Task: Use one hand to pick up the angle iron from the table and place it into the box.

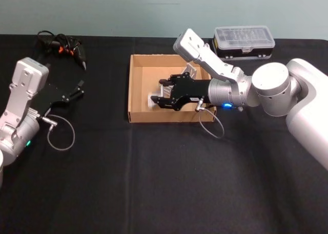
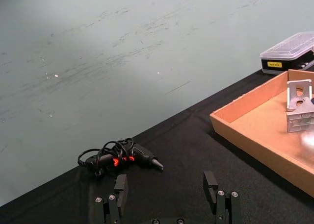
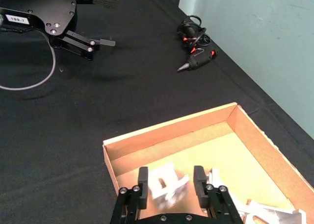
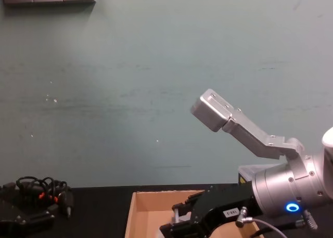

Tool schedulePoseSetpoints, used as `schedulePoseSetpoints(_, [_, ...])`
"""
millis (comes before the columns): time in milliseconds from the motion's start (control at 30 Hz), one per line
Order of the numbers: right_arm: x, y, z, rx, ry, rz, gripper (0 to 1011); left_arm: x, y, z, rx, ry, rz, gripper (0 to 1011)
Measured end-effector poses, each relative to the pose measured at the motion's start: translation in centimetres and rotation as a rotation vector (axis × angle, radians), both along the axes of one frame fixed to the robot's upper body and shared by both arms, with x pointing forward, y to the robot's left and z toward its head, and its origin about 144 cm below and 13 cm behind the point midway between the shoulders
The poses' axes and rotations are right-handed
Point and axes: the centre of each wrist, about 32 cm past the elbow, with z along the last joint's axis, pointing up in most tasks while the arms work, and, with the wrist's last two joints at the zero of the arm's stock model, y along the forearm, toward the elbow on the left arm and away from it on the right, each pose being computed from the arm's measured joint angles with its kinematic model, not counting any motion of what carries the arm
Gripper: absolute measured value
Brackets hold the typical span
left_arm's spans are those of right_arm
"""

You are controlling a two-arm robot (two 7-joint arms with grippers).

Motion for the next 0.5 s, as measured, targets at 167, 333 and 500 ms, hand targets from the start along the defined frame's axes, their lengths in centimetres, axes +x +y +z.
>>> schedulePoseSetpoints(167, [-0.02,-0.01,-0.1,0.001,0.007,-0.005,707,0.0,0.0,0.0,0.0,0.0,0.0,1011])
schedulePoseSetpoints(333, [-0.05,-0.12,-0.14,0.004,0.008,-0.009,836,0.0,0.0,0.0,0.0,0.0,0.0,1011])
schedulePoseSetpoints(500, [-0.18,-0.31,-0.02,0.018,0.004,-0.014,952,0.0,0.0,0.0,0.0,0.0,0.0,1011])
